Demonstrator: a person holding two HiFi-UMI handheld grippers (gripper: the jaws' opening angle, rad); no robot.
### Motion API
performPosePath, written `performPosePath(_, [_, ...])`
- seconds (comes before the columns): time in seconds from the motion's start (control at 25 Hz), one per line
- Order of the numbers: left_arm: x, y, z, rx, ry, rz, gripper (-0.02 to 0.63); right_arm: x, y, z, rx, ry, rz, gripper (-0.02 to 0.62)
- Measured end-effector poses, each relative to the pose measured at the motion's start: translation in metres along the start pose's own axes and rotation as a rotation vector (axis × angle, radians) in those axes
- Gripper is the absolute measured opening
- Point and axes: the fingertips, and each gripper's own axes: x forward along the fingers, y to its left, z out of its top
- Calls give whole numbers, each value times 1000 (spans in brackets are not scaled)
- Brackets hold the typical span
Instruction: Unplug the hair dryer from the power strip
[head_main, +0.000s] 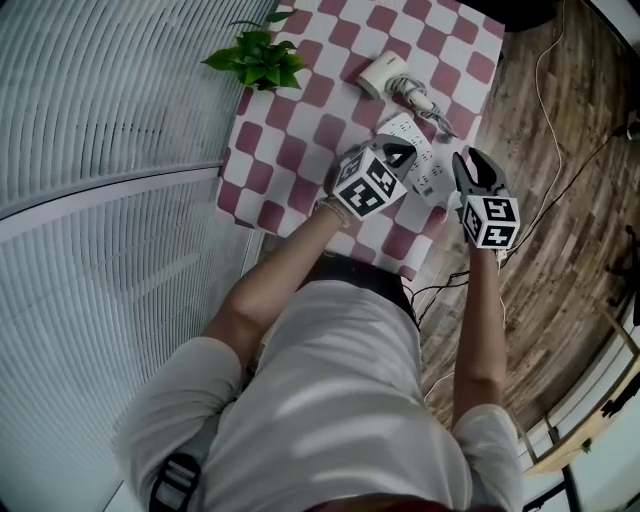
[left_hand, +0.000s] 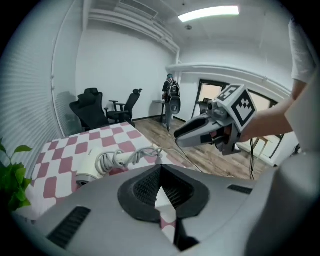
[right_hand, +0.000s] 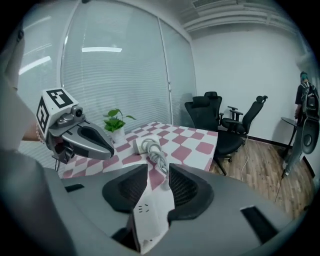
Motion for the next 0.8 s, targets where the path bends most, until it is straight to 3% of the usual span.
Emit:
performPosePath(0.32, [-63,-10,47,-56,-201,36,29,-57,46,39,42,-112,15,133])
performPosePath(0.6, [-111,-43,81,-43,-336,-8,29,-101,86,88,3,-207,43,110])
performPosePath(0.8, [-153,-56,105,-101,-451,4,29,-137,111,121,-13,-269,64,86])
